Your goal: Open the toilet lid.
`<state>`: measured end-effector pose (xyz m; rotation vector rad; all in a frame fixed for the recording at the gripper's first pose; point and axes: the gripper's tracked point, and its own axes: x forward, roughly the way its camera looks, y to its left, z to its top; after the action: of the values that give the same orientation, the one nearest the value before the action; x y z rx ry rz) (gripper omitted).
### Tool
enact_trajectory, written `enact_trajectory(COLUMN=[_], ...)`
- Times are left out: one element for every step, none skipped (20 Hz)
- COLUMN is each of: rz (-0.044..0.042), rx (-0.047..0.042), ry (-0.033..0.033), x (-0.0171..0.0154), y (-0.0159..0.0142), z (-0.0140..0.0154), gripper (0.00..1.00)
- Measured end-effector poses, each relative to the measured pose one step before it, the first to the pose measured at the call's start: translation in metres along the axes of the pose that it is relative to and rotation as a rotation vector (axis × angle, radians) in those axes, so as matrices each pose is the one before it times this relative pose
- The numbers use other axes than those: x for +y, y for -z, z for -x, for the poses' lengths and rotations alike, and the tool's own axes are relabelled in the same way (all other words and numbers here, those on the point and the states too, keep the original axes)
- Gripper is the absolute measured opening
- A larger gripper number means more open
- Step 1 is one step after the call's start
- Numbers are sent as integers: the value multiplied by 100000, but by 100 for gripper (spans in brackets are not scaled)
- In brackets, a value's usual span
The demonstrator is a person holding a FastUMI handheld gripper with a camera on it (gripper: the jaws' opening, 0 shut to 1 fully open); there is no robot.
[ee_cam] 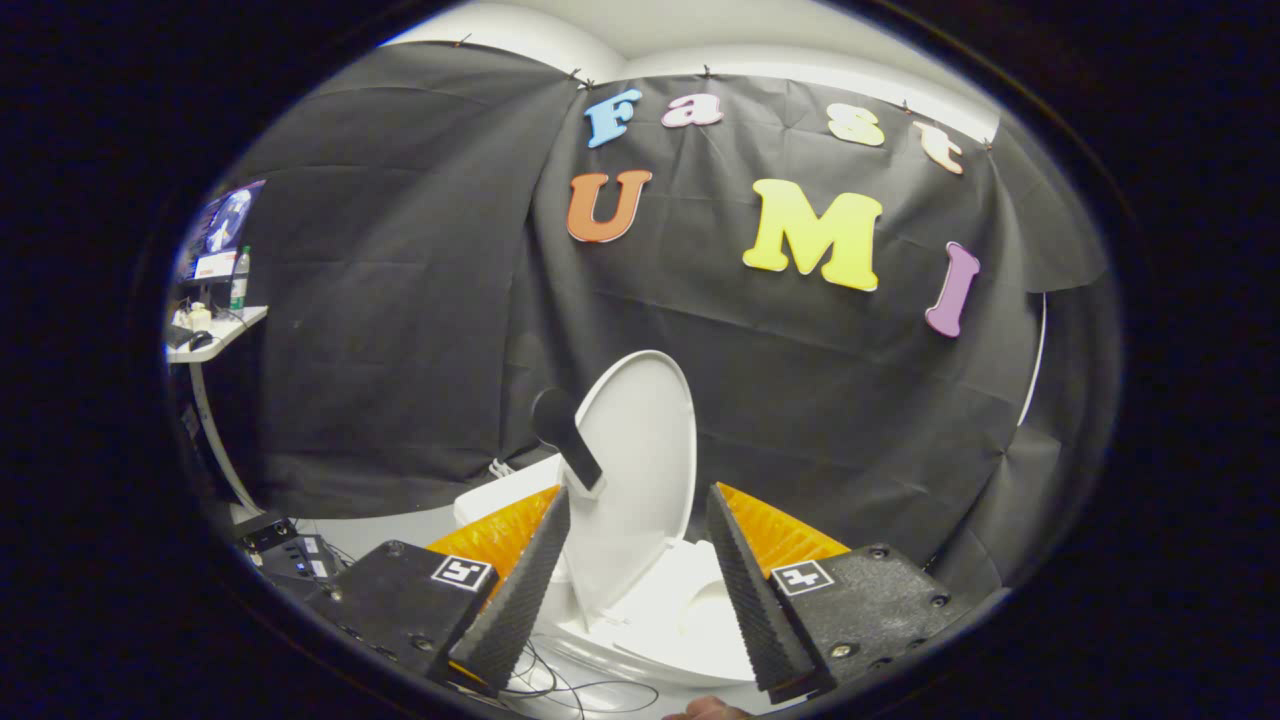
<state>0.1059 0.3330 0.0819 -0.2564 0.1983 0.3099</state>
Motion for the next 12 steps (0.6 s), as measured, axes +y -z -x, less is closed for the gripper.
enact_trajectory(rz=[-696, -1141, -1452, -1663, -1910, -2117, -2204, -2204, -2163, -2016, -1280, -792], rx=[176, -245, -494, -1027, -1347, -1121, -1274, -1357, -1371, -1296, -1023, -754], ry=[490, 770, 1011, 720, 293, 583, 658, 791, 736, 918, 1118, 1875], x=[-774, -911, -1056, -1013, -1019, -1021, -1258, -1251, -1263, -1220, -1264, -1361], y=[558, 430, 350, 338, 322, 424, 408, 355, 379, 408, 456, 370], z=[515, 666, 404, 611, 593, 726, 729, 851, 890, 871, 871, 933], gripper=[93, 96, 99, 99, 99, 99, 99, 99, 99, 99, 99, 99])
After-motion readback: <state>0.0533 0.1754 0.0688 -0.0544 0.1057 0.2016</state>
